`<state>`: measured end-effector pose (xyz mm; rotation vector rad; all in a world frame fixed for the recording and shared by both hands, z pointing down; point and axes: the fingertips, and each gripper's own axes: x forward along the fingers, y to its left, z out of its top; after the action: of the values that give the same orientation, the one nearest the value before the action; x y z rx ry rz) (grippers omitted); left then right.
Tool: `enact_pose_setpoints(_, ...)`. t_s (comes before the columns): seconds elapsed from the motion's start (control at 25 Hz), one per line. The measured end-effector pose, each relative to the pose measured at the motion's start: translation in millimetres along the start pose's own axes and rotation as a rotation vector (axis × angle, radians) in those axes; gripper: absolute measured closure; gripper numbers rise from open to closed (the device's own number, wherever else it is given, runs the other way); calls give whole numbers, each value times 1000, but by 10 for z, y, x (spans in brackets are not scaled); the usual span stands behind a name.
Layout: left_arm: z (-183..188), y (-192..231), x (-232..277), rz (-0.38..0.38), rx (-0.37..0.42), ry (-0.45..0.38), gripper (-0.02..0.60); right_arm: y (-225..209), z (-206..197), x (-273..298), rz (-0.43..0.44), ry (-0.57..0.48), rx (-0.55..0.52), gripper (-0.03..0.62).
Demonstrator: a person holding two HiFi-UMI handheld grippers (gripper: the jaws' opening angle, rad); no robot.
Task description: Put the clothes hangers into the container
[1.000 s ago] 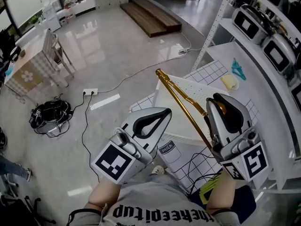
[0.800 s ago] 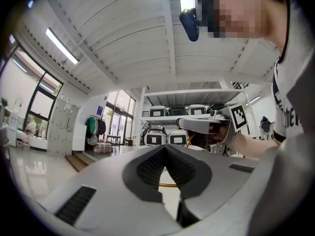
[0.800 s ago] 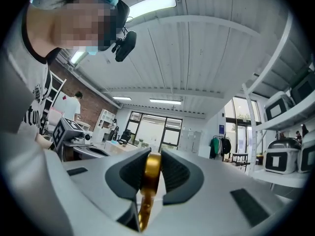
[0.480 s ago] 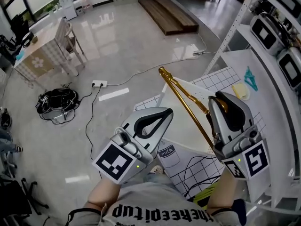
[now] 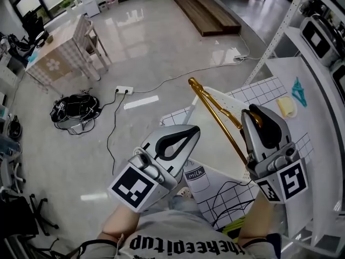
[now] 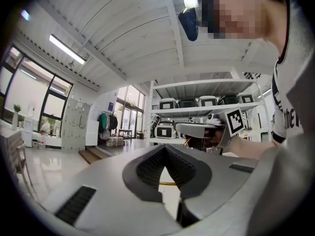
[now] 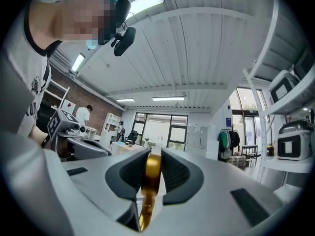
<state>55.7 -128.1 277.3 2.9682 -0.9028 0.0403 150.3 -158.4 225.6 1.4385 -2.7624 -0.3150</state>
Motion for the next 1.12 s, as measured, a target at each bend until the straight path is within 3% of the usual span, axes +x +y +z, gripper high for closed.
enact_pose_setpoints(1.12, -14, 15, -116, 39, 5, 8, 569, 20, -349, 63, 3, 83, 54, 514)
